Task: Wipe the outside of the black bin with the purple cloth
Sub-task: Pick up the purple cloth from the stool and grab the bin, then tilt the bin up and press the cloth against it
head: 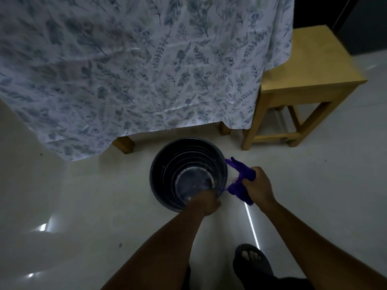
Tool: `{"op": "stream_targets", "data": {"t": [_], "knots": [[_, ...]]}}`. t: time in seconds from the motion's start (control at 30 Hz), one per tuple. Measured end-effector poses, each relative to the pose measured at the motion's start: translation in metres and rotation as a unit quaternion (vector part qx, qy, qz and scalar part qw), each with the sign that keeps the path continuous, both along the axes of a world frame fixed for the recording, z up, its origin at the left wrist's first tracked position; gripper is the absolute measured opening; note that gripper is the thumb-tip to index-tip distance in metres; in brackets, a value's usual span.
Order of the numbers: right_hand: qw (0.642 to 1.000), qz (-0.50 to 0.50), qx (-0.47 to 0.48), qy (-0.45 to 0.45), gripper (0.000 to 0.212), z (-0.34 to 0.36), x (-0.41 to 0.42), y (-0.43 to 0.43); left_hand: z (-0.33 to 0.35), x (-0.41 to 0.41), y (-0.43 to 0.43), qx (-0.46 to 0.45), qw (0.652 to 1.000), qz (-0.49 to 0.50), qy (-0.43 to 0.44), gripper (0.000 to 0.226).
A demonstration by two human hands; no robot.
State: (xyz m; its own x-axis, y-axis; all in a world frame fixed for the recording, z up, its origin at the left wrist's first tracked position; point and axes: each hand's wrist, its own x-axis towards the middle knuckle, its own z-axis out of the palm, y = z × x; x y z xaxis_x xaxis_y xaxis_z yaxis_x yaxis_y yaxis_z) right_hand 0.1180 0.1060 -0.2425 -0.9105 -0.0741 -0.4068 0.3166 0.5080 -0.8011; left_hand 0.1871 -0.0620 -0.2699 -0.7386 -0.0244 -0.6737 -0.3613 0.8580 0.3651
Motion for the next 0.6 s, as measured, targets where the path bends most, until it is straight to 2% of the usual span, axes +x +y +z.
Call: {"op": "stream_targets", "data": {"t": [0.07,0.17,0.27,0.33,0.4,0.5,0.6], "knots": [[1.0,0.011,-0.005,-0.012,0.031,-0.003,-0.005,-0.001,-0.008,0.0,-0.002,-0.03,0.999,-0.026,-0.016,0.048],[1.0,0.029,0.0,-0.01,0.031,-0.004,-0.011,-0.005,-0.012,-0.003,-0.005,-0.085,0.993,-0.073,-0.02,0.035],[0.999,0.04,0.003,-0.001,0.032,-0.005,-0.015,-0.009,-0.004,-0.018,-0.011,-0.112,0.99,-0.07,0.044,0.031],[0.999,0.033,-0.006,0.001,0.033,-0.004,-0.017,-0.012,0.009,-0.028,-0.022,-0.116,0.985,-0.012,0.127,0.033],[1.0,0.026,-0.016,0.006,0.033,0.0,-0.017,-0.016,0.023,-0.031,-0.036,-0.078,0.977,0.071,0.184,0.025],[0.999,0.025,-0.042,0.015,0.036,0.007,-0.016,-0.022,0.034,-0.025,-0.051,0.009,0.951,0.195,0.24,0.021],[0.997,0.035,-0.064,0.025,0.033,0.012,-0.011,-0.029,0.029,-0.018,-0.059,0.1,0.92,0.294,0.24,0.023]]}}
